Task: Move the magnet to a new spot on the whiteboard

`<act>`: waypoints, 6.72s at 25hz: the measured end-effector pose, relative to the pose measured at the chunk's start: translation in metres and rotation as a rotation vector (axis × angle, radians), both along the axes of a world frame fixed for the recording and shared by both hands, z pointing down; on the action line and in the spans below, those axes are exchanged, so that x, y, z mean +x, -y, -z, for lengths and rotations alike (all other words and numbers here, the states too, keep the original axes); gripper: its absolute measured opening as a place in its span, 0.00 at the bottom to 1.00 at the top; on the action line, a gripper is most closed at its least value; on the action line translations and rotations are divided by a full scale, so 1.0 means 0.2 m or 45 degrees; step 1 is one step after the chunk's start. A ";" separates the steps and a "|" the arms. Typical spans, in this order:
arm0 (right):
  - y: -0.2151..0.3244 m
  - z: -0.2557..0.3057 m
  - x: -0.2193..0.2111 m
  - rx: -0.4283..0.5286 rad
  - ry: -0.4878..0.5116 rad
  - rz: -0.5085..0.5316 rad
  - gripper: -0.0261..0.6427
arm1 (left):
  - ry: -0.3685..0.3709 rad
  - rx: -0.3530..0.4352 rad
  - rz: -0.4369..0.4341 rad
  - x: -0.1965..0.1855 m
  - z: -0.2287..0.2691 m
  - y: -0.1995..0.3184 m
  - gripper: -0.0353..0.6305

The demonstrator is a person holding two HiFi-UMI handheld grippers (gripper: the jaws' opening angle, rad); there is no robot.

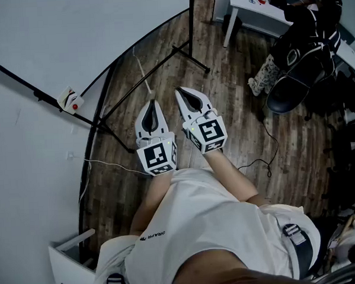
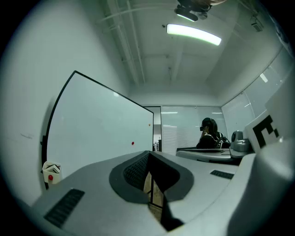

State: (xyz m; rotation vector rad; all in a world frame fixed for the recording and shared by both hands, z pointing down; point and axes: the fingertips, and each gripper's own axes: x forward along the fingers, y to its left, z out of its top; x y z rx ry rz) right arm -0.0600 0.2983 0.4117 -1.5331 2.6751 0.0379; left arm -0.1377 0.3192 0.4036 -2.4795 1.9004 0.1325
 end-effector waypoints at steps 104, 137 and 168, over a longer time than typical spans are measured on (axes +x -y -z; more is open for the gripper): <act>1.82 -0.09 0.03 -0.024 -0.001 -0.158 0.06 | 0.031 -0.073 -0.167 0.09 -0.18 1.87 0.06; 2.65 -0.03 0.30 0.006 0.027 0.139 0.06 | 0.063 -0.019 0.126 0.40 -0.07 2.66 0.06; 2.90 0.04 0.03 0.016 -0.053 0.169 0.06 | 0.045 -0.023 0.133 0.20 -0.09 2.79 0.06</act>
